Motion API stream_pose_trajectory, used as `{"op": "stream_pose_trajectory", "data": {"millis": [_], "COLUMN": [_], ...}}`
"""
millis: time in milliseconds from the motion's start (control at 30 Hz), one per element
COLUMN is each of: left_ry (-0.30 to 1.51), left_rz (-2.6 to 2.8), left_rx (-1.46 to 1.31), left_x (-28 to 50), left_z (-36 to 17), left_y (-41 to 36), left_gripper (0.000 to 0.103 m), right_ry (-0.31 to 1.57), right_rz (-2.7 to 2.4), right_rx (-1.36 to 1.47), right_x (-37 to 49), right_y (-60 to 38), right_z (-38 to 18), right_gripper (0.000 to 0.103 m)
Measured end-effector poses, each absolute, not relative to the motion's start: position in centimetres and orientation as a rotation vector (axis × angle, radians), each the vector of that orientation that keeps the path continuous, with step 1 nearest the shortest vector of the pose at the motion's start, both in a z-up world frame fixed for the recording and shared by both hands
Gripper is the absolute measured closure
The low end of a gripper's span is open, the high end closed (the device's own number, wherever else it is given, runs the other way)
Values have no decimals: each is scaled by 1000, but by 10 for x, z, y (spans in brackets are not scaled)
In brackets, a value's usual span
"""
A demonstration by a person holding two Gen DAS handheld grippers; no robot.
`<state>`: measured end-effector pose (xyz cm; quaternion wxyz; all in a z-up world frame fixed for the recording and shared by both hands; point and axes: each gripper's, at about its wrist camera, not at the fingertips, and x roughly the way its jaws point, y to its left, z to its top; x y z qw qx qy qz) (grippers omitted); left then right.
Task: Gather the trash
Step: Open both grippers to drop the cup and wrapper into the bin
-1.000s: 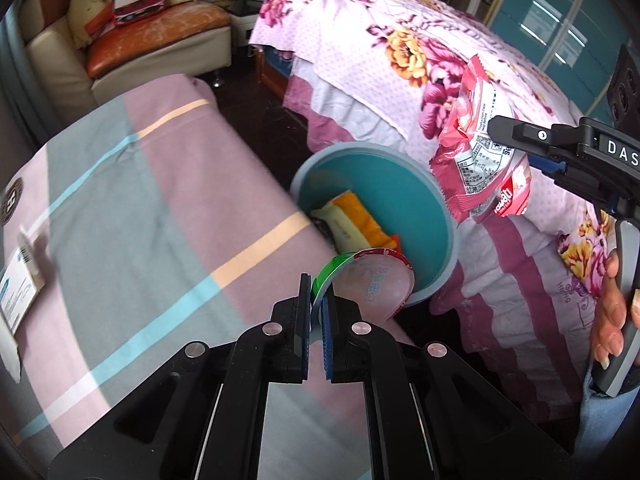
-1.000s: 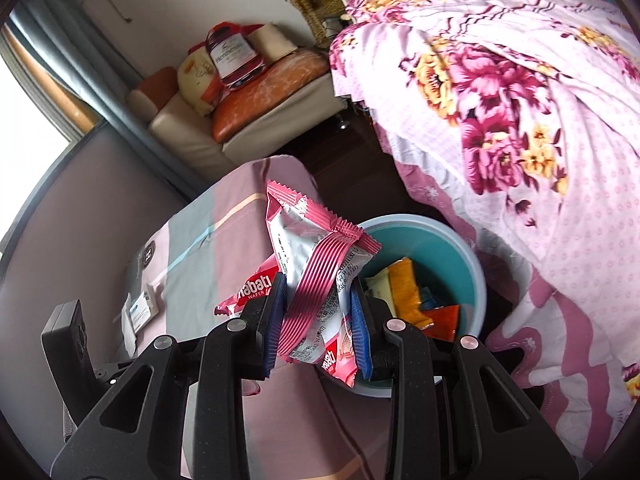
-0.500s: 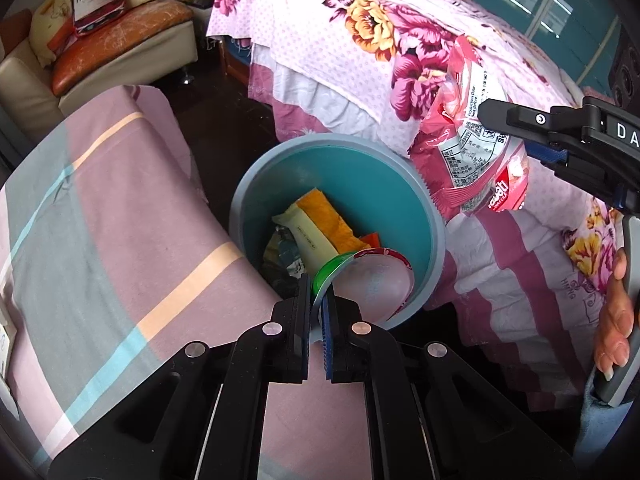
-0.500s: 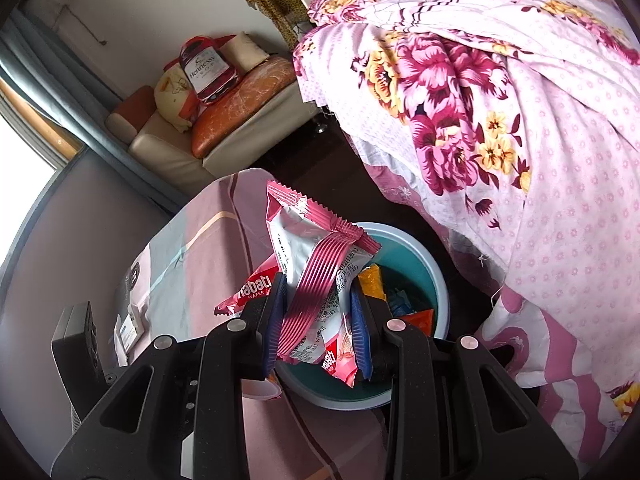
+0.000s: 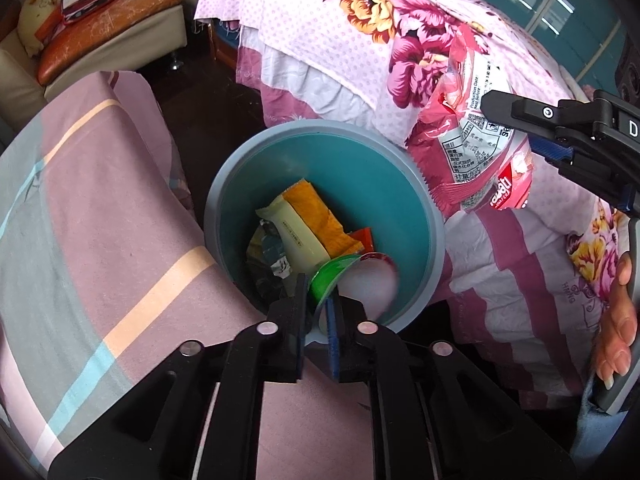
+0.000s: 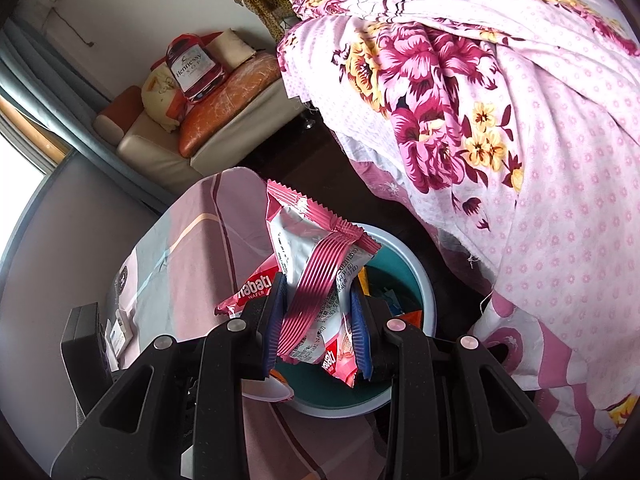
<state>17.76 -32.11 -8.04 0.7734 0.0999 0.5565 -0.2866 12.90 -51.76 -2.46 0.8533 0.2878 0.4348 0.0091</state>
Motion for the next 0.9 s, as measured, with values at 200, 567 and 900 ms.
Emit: {"op": "stream_pose_trajectory", "data": {"millis": [200,567,900], "left_ry": [1153,1133,1152], "left_rz": [-593,-559,-536], "left_rx": [220,193,170], "left_x": [174,175,177], "left_z": [-76,-67,-70], "left_y": [-317,-302,-286], "left_gripper": [33,18,16], "right_ry": [924,939,964], "right_rz": [17,22,24], "right_rx": [602,578,551], "right_x": [134,140,147], "right_y": [-516,-508,-495], "right_z": [-27,-25,-25], "right_gripper": [74,73,69]}}
